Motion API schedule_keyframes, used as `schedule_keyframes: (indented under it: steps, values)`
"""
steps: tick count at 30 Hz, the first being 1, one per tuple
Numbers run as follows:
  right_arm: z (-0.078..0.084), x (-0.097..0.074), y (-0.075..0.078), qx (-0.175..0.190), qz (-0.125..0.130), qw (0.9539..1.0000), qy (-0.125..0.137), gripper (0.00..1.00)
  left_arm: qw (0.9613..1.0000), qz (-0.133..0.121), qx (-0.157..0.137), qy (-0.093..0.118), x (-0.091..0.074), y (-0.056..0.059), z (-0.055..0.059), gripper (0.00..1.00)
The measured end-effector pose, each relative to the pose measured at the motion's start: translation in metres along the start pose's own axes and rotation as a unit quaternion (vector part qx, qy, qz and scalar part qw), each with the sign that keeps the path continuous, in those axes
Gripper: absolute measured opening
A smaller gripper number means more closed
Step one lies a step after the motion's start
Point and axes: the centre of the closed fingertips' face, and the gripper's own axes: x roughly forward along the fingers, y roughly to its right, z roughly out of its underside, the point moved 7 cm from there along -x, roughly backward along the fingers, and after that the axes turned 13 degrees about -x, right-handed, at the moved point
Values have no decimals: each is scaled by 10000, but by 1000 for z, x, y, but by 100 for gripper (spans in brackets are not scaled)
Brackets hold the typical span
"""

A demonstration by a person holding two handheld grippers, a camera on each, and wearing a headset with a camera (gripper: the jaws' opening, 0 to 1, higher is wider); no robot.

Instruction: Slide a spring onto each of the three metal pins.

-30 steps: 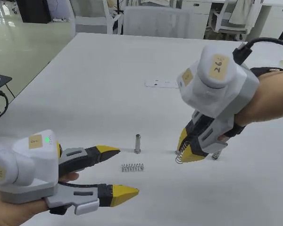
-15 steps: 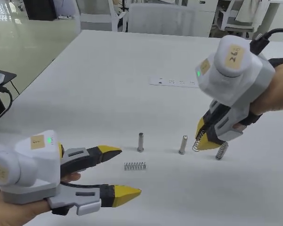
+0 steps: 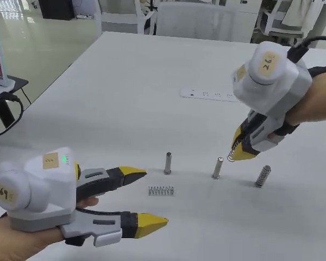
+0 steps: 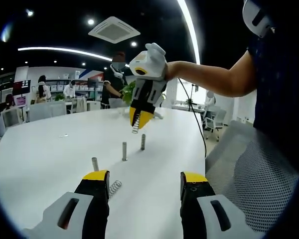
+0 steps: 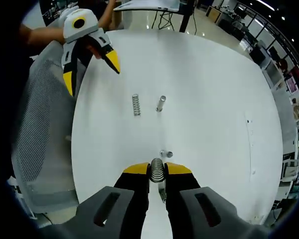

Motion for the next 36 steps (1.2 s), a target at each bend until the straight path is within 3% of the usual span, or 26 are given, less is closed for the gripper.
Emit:
schedule_keyframes:
  steps: [12, 36]
  values:
    - [3, 19, 16, 87, 55, 9999, -64, 9, 10000, -35, -10, 5, 0, -1, 0, 52]
    - [7, 46, 18, 150, -208, 9994, -217, 9, 10000, -75, -37, 6, -2, -2, 0, 51]
